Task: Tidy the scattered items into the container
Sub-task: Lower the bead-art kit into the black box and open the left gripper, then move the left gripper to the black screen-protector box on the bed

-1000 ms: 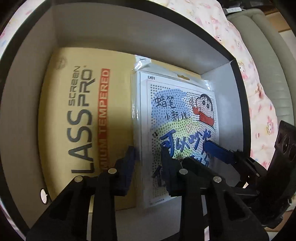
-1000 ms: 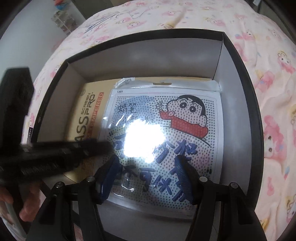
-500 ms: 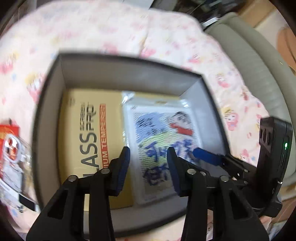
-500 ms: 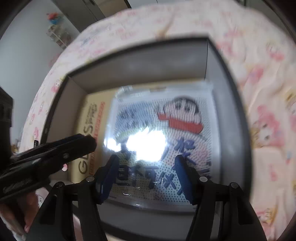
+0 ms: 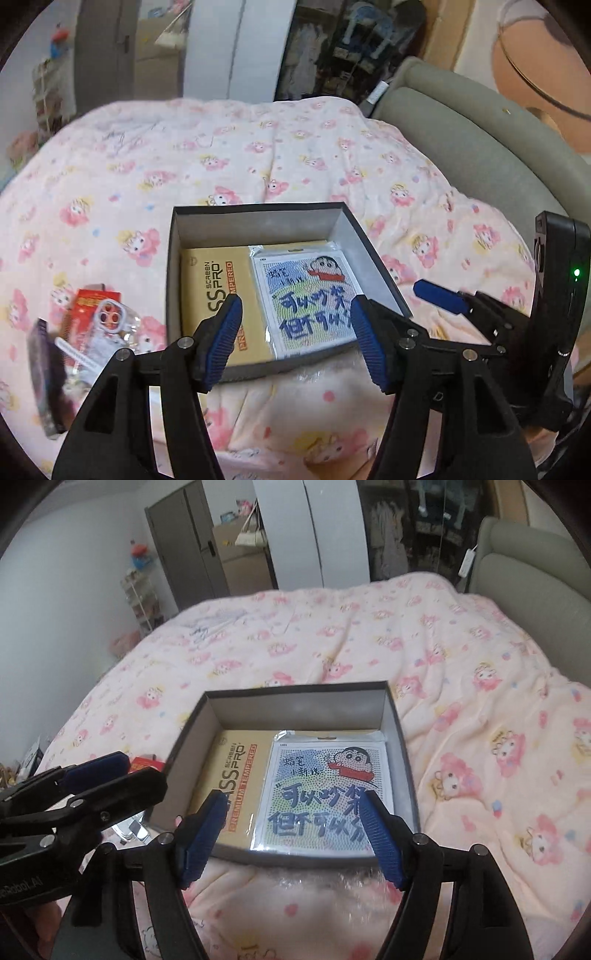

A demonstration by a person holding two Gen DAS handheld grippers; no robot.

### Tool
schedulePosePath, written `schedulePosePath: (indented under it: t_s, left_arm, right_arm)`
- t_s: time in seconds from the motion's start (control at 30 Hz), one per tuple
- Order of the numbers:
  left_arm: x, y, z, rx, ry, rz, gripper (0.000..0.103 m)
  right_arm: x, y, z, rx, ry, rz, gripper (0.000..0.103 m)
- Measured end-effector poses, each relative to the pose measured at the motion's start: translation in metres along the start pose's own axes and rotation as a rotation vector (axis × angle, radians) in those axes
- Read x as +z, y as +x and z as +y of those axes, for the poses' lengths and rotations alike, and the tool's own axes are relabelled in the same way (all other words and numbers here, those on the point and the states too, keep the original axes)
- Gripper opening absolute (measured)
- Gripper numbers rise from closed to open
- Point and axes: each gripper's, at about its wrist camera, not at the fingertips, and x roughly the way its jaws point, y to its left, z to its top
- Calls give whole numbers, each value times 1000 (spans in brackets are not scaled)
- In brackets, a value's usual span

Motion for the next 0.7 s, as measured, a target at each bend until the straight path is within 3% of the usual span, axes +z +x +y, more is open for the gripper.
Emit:
schedulePosePath:
  t_s: [0.17,0.4,0.7]
  left_arm:
    - [-9,-31,-7,-7,46,-20,63]
    - [-24,-72,8,10,16,-74,67]
    - [-48,-98,44,47,-41,-85,67]
  right_arm:
    - [-10,-30,20,-8,0,-36,72]
    - [-18,-47,51,47,-28,-54,72]
    - [-23,-52,100,92,-61,-66,72]
